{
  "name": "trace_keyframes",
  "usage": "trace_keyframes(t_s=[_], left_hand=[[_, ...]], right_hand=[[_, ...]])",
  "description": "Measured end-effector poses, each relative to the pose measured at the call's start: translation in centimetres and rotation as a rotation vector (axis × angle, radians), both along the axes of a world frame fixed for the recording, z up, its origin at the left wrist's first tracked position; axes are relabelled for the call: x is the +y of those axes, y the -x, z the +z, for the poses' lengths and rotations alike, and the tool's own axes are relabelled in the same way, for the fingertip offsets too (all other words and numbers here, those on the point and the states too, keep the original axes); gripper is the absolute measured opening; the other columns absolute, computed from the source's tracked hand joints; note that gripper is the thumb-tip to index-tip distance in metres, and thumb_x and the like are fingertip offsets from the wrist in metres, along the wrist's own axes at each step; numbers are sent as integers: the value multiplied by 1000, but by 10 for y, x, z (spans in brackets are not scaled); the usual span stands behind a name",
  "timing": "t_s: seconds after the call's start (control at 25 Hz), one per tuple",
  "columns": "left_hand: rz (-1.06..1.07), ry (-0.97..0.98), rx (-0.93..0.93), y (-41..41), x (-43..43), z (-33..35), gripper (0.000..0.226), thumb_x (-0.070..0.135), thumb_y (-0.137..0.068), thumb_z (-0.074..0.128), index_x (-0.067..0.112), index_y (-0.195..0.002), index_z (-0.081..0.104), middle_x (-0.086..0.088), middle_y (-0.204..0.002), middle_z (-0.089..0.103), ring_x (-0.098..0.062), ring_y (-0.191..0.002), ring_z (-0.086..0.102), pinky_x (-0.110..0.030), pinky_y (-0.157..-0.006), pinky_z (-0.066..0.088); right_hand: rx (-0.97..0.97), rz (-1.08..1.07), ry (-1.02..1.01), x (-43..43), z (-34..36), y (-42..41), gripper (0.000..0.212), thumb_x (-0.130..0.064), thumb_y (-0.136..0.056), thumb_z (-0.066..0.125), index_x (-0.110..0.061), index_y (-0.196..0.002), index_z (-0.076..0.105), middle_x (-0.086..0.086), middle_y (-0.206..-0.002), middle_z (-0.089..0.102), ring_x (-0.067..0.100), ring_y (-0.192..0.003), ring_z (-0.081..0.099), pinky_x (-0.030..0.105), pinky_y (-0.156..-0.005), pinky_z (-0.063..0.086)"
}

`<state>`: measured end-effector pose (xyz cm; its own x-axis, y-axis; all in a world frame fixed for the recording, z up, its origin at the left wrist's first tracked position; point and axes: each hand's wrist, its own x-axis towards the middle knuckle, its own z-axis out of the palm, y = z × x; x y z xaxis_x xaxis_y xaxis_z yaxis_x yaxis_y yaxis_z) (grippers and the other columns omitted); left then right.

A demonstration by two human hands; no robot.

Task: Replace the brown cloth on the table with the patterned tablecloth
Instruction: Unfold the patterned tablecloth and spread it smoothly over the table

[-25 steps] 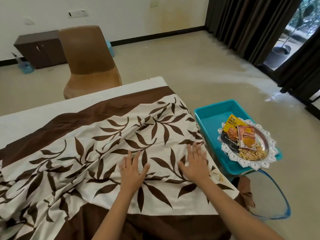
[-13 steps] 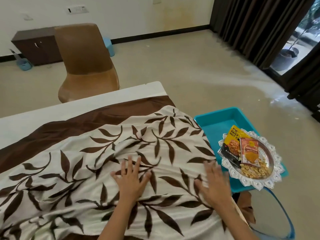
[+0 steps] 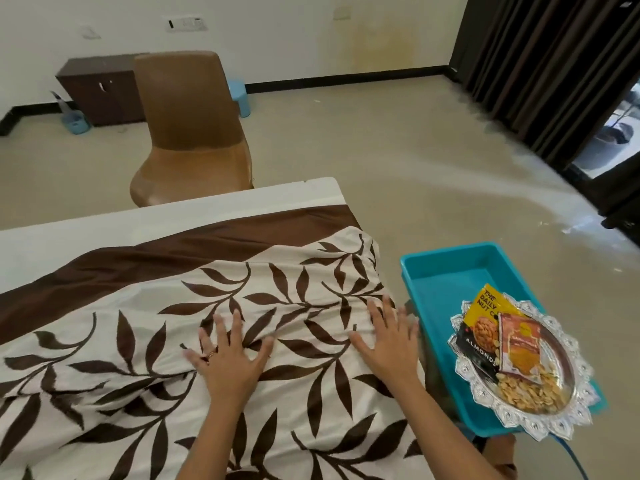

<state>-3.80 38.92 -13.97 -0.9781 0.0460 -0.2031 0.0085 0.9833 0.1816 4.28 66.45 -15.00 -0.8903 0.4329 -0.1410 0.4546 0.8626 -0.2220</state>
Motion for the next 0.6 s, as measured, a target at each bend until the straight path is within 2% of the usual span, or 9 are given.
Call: trace_keyframes(t_s=[0.08,0.12,0.16,0.2,0.24,0.32,0.4,0.48,0.6], left_hand=[[-46,-42,55,3,6,5,84,84,-80,25,37,-149,22,-1,-158,19,-34,-144,18,-57,-112,-7],[-55,-96,150,6,9,11,77,82,-82,26,33,-139,43,-2,-147,42,-28,-134,38,-54,-114,8],[-37,-146,266,10,10,15,73,79,-84,24,28,-125,57,-1,-130,58,-22,-119,52,-50,-109,24],[12,-188,374,17,11,18,71,76,-86,23,24,-116,61,-2,-117,64,-20,-108,56,-46,-102,32],[83,-218,443,25,10,18,69,72,-88,25,20,-117,60,-5,-116,64,-22,-109,56,-45,-101,34],[189,-221,395,43,11,14,71,69,-87,28,21,-135,49,-12,-140,49,-30,-132,40,-52,-112,22],[132,-161,209,53,23,4,80,77,-84,23,32,-150,26,-8,-158,19,-32,-146,11,-53,-115,-4],[25,-78,132,63,39,-6,86,85,-79,15,38,-151,8,-3,-161,0,-33,-147,-6,-57,-110,-16],[41,-11,85,88,49,-11,93,93,-70,9,44,-148,-3,1,-159,-12,-34,-145,-15,-63,-108,-19]], right_hand=[[82,-244,29,9,3,9,66,-60,-94,29,-24,-149,26,15,-158,11,37,-146,1,49,-114,-3],[164,-325,45,12,8,20,60,-49,-96,34,-13,-144,36,24,-154,22,41,-145,4,51,-116,4],[255,-343,70,15,12,36,54,-39,-97,39,-6,-140,40,27,-151,26,41,-145,7,51,-116,10],[327,-298,121,19,17,55,49,-30,-98,42,-4,-140,39,25,-152,26,39,-145,9,50,-117,14],[364,-205,179,24,21,77,47,-24,-99,41,-5,-142,35,21,-154,23,35,-146,9,48,-118,17],[362,37,248,32,26,130,49,-22,-101,37,-10,-148,29,13,-159,16,25,-148,7,45,-119,18],[273,270,238,30,29,175,52,-25,-102,36,-13,-151,24,9,-161,10,22,-148,2,45,-120,14],[133,429,157,23,20,204,59,-38,-101,35,-17,-153,18,8,-161,4,23,-148,-3,43,-121,3],[65,420,15,26,0,223,76,-65,-91,27,-25,-154,12,5,-161,1,25,-148,-7,44,-118,-6]])
